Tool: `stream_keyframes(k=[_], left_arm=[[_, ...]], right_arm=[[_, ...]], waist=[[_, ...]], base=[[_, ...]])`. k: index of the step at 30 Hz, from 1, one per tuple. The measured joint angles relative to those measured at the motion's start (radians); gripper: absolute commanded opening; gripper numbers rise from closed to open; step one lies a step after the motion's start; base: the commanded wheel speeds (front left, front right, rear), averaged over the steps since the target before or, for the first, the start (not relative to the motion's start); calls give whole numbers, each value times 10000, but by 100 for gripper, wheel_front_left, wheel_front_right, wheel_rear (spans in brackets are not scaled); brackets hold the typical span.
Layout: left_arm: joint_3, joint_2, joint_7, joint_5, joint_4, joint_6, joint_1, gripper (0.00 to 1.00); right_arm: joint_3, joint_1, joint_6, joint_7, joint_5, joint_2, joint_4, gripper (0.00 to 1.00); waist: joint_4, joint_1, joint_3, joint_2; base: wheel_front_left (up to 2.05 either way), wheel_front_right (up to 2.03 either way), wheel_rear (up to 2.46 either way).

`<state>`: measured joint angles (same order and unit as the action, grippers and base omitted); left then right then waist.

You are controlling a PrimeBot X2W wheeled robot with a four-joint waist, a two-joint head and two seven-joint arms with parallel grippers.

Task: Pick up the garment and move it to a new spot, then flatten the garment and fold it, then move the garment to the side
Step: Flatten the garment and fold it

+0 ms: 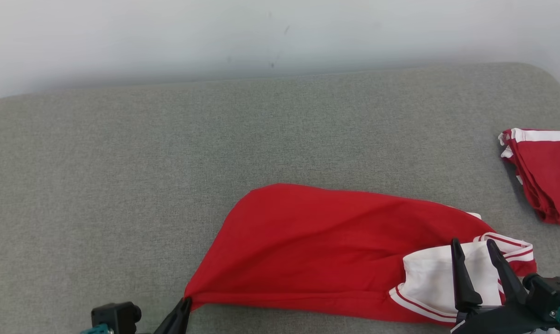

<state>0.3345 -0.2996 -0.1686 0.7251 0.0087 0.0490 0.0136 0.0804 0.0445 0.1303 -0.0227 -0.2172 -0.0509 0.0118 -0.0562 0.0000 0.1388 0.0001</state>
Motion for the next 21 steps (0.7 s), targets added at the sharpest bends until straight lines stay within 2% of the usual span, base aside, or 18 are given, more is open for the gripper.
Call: stream_keyframes(k=[4,5,6,15,21], left_arm=[[140,58,268,-395,414,163,3,0],[144,105,416,-504,535,211,-49,61],[159,148,523,-518,677,213,-118,100],[48,10,1820,-1212,1563,316,-252,100],[-297,56,3507,-1476,1710,403,-126,100]], right_arm=[[-40,-58,0,-13,0,0,48,100],[-63,-64,0,-19,0,0,63,100],[-92,-79,0,-38,-13,0,75,100],[-75,-99,0,-54,-46,0,105,100],[86,-34,0,-38,-44,0,48,100]], waist=[[69,0,0,0],[66,0,-11,0],[60,0,-28,0],[-21,0,-224,0],[60,0,-343,0]], base=[[0,0,0],[0,0,0],[0,0,0],[0,0,0],[0,0,0]])
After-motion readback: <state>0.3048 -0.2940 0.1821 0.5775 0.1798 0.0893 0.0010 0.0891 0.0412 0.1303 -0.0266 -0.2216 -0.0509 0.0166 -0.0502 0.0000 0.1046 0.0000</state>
